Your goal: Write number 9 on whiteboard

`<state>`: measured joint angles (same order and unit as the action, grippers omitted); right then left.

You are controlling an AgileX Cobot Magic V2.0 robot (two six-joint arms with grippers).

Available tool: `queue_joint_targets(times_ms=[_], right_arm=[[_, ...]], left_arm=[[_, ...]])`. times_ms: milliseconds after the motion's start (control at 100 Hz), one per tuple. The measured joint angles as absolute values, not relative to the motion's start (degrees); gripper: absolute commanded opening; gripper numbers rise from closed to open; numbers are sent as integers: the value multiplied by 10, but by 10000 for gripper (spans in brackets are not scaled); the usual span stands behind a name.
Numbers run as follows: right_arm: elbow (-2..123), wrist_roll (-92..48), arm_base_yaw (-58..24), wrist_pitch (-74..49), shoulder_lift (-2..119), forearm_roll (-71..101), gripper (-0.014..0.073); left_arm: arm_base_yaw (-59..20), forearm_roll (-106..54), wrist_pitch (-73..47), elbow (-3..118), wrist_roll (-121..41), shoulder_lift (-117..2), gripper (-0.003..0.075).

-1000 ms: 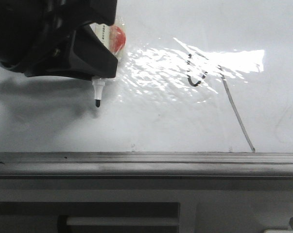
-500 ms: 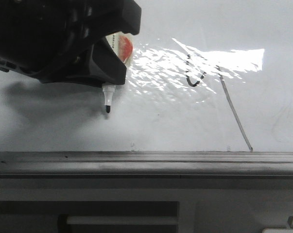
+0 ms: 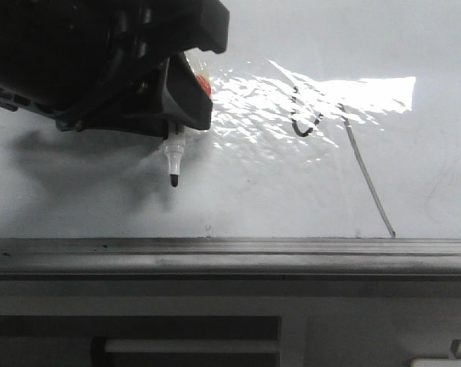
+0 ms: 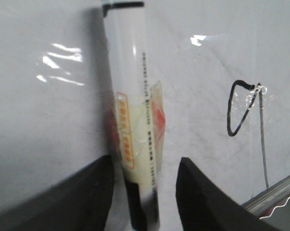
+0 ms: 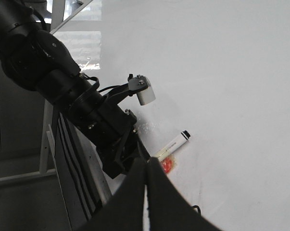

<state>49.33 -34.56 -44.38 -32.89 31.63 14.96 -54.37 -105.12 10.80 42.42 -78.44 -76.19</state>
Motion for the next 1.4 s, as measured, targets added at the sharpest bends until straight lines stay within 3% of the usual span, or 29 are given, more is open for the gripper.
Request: queue_joint_targets(times_ms=[190, 370, 440, 510, 660, 890, 1400], right_arm=[[493, -346, -444, -332, 316, 150, -59], [475, -337, -444, -353, 287, 135, -59], [445, -310, -444, -347, 254, 109, -59], [407, -273, -444, -336, 214, 73, -59], [321, -240, -444, -327, 134, 29, -61], [244, -234, -444, -332, 98, 29, -61], [210, -234, -444, -334, 98, 29, -61]], left_arm=[[-548, -1054, 128, 434, -785, -745, 556], [-593, -1054, 227, 426, -810, -657, 562], [-630, -1054, 242, 416, -840, -603, 516], [-669, -1054, 260, 397, -863, -550, 395], [-714, -1054, 298, 348, -875, -458, -25], [-725, -1054, 302, 302, -876, -391, -20], [-725, -1054, 304, 297, -877, -390, -20]])
